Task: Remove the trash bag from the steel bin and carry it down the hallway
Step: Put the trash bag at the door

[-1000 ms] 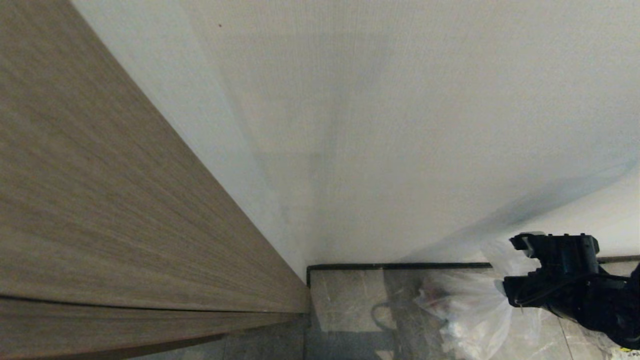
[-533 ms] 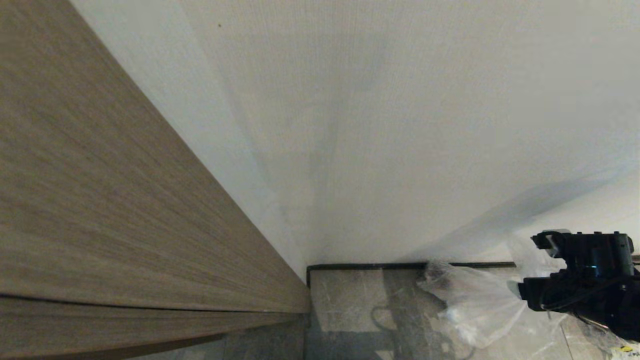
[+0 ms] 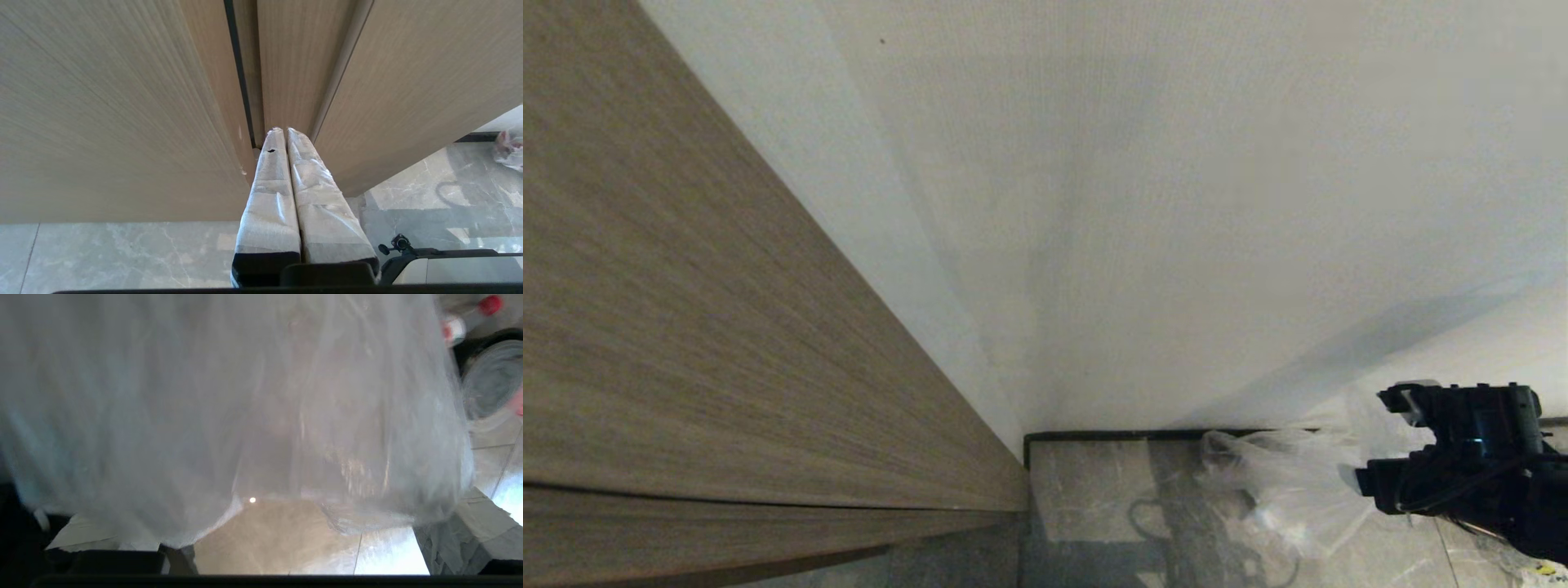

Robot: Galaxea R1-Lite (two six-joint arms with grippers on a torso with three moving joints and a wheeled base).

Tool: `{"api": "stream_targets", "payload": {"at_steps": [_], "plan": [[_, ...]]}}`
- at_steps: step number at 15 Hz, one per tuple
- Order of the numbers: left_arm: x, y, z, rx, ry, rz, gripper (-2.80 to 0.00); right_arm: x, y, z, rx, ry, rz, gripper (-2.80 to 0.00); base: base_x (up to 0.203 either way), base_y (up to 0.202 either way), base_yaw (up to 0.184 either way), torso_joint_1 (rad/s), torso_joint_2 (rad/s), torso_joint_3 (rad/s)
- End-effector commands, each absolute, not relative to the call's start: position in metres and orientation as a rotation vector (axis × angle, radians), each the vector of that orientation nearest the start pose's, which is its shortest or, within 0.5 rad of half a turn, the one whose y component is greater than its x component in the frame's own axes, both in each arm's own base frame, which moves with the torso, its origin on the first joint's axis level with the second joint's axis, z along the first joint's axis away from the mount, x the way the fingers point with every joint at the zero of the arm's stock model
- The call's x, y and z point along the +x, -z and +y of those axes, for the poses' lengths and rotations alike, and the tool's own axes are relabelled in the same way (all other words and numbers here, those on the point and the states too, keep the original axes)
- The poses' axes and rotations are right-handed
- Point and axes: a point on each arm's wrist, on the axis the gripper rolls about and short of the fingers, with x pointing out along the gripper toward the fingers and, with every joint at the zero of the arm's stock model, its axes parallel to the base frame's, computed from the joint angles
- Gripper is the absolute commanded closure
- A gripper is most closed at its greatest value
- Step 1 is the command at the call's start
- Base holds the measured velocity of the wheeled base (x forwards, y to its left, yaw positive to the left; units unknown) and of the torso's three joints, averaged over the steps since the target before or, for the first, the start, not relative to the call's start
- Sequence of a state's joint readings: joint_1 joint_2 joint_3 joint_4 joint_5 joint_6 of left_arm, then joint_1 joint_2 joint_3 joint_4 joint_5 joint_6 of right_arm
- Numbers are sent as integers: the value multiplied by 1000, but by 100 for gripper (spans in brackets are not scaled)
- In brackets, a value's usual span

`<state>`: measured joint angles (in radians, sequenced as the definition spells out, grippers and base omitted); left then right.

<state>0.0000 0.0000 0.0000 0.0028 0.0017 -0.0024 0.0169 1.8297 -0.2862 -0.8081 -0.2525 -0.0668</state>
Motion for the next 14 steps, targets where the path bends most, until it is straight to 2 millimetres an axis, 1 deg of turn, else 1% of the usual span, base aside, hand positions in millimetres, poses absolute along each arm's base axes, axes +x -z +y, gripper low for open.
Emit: {"api": "stream_targets", "payload": {"at_steps": [1,3,6,12,14], "plan": [[-23,-75,0,-3,-3,3,0,235,-42,0,-171,190,763,-280,0,0,0,0,0,0],[-23,-75,0,-3,-3,3,0,238,-37,1,-172,189,773,-280,0,0,0,0,0,0],[-23,-75,0,-3,-3,3,0,238,-36,1,-170,187,767,-280,0,0,0,0,0,0],[-23,-75,0,-3,-3,2,0,235,-46,1,-179,195,732,-280,0,0,0,0,0,0],[-23,-75,0,-3,-3,3,0,232,-56,1,-172,196,693,-280,0,0,0,0,0,0]]}}
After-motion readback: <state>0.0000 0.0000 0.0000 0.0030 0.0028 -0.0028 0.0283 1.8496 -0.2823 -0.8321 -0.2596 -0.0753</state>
